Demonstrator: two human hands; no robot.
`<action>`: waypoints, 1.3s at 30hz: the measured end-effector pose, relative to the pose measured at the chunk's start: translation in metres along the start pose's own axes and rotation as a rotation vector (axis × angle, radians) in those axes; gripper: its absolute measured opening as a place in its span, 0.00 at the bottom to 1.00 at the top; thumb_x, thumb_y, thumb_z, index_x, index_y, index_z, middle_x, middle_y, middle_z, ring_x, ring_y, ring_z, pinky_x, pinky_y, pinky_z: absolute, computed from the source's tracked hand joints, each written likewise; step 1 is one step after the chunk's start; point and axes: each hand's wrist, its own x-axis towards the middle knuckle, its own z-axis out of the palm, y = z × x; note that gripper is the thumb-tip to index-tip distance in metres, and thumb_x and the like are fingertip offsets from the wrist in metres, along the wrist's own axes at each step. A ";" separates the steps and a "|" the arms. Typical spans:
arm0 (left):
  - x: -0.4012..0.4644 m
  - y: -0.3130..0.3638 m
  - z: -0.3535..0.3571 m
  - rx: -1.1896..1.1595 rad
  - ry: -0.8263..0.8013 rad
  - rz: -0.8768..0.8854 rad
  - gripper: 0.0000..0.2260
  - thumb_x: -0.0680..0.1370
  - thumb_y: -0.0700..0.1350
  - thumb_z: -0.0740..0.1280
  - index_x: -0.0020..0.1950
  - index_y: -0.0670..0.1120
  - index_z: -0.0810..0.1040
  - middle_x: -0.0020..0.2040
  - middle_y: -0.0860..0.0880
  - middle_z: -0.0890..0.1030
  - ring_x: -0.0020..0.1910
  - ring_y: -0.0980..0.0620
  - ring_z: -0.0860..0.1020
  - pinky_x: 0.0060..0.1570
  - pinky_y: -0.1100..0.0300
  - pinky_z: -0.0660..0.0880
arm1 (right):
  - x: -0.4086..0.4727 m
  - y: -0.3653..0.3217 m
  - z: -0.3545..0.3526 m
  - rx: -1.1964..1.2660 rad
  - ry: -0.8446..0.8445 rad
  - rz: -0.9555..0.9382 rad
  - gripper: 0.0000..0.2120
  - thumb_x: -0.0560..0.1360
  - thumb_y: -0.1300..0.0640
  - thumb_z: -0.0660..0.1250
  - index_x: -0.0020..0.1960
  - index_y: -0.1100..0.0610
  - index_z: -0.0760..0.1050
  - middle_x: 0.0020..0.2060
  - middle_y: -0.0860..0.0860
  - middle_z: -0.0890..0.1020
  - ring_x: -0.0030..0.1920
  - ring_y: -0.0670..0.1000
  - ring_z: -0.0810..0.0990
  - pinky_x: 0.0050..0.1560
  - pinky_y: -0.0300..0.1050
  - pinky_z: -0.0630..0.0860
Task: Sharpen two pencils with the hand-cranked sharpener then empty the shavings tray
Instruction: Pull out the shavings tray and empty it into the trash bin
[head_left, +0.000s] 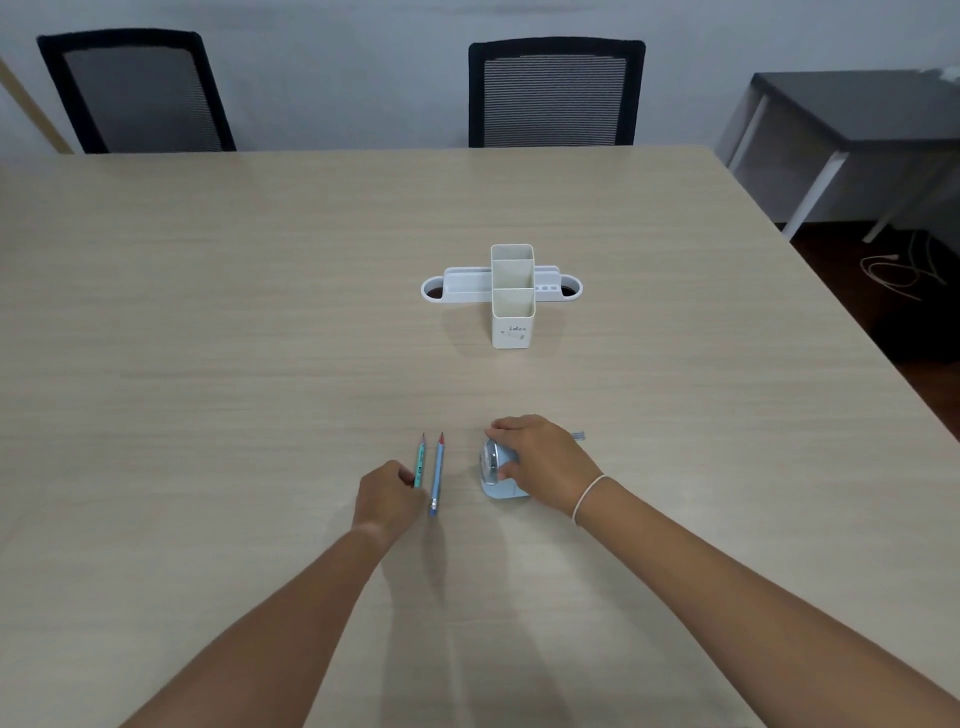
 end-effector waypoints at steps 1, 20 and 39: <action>0.000 0.000 0.000 0.001 0.002 0.002 0.05 0.70 0.37 0.68 0.42 0.45 0.74 0.41 0.44 0.79 0.39 0.48 0.76 0.29 0.65 0.65 | 0.000 0.000 0.000 -0.004 0.003 0.000 0.23 0.73 0.60 0.67 0.66 0.61 0.69 0.67 0.55 0.72 0.66 0.56 0.67 0.65 0.47 0.65; -0.010 0.009 -0.007 0.021 0.004 0.094 0.07 0.73 0.39 0.66 0.51 0.42 0.74 0.40 0.46 0.78 0.30 0.58 0.72 0.29 0.66 0.66 | -0.001 -0.001 0.000 -0.014 -0.018 0.007 0.19 0.72 0.61 0.68 0.61 0.65 0.72 0.61 0.58 0.76 0.62 0.58 0.71 0.60 0.53 0.71; -0.027 0.079 0.012 0.146 -0.221 0.642 0.30 0.65 0.56 0.71 0.65 0.54 0.70 0.63 0.53 0.73 0.61 0.51 0.71 0.62 0.56 0.69 | -0.051 0.085 0.035 0.764 0.202 0.468 0.25 0.69 0.68 0.70 0.65 0.58 0.71 0.53 0.48 0.73 0.44 0.47 0.71 0.39 0.28 0.67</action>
